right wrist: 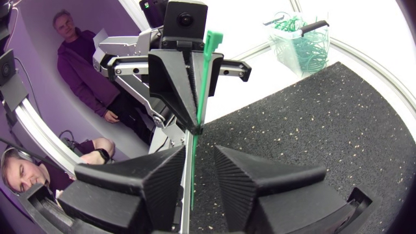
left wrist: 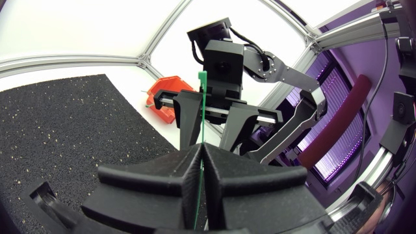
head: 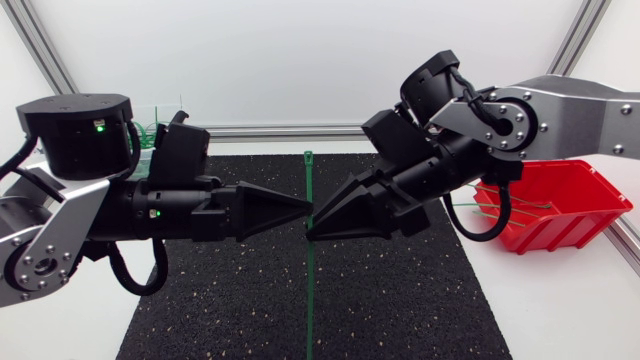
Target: Take a green cable tie from the red box, thread the tail through the head to close it, then place it in the transparent bin on the left.
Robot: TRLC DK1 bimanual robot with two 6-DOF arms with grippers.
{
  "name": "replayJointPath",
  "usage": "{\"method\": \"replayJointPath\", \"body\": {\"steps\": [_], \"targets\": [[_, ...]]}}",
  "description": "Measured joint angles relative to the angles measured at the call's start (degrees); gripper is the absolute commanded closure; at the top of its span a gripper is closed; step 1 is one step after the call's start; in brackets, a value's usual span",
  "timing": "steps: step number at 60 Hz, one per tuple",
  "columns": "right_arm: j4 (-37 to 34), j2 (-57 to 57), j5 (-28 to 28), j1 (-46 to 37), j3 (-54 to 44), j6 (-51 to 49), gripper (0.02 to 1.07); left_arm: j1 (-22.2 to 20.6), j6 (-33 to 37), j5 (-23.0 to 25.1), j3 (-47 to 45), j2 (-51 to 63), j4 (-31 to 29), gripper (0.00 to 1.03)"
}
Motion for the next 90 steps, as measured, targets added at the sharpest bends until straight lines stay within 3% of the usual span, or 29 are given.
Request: {"method": "replayJointPath", "body": {"steps": [3,17,23,28,32,40,62,68,78,83,90], "targets": [[1.3,0.0,0.3,0.0,-0.4,0.3,1.01,0.0,0.0,0.0,0.0,0.0,0.0,0.99],[1.9,-0.2,1.0,0.5,-1.0,0.9,1.01,0.3,0.0,0.0,0.0,0.0,-0.1,0.97],[2.0,-0.7,1.2,0.7,-1.2,1.0,1.01,0.8,-0.2,0.2,0.0,0.0,-0.2,0.70],[2.2,-0.8,1.6,0.7,-1.3,1.2,1.01,1.4,-0.4,0.9,0.1,0.0,-0.2,0.68],[2.3,-0.8,1.6,0.7,-1.4,1.3,1.01,1.7,-0.4,0.9,0.3,0.0,-0.2,0.52],[2.3,-0.9,1.6,0.7,-1.6,1.5,1.01,1.8,-0.4,1.1,0.7,0.0,-0.2,0.48],[2.4,-1.1,1.6,0.8,-2.2,2.3,1.01,1.9,-1.1,1.5,5.1,0.6,-0.2,0.48],[2.3,-1.1,1.6,0.8,-2.2,2.6,1.01,1.9,-1.1,1.5,5.7,1.1,-0.2,0.54],[2.4,-1.1,1.6,0.7,-2.2,2.8,1.01,1.9,-1.1,1.5,5.8,2.3,-0.2,0.55],[2.4,-1.1,1.6,0.7,-2.2,2.8,1.01,1.9,-1.1,1.5,5.8,2.4,-0.2,0.65],[2.4,-1.1,1.6,0.6,-2.2,2.8,1.01,1.9,-1.1,1.5,5.8,2.4,-0.2,0.66]]}}
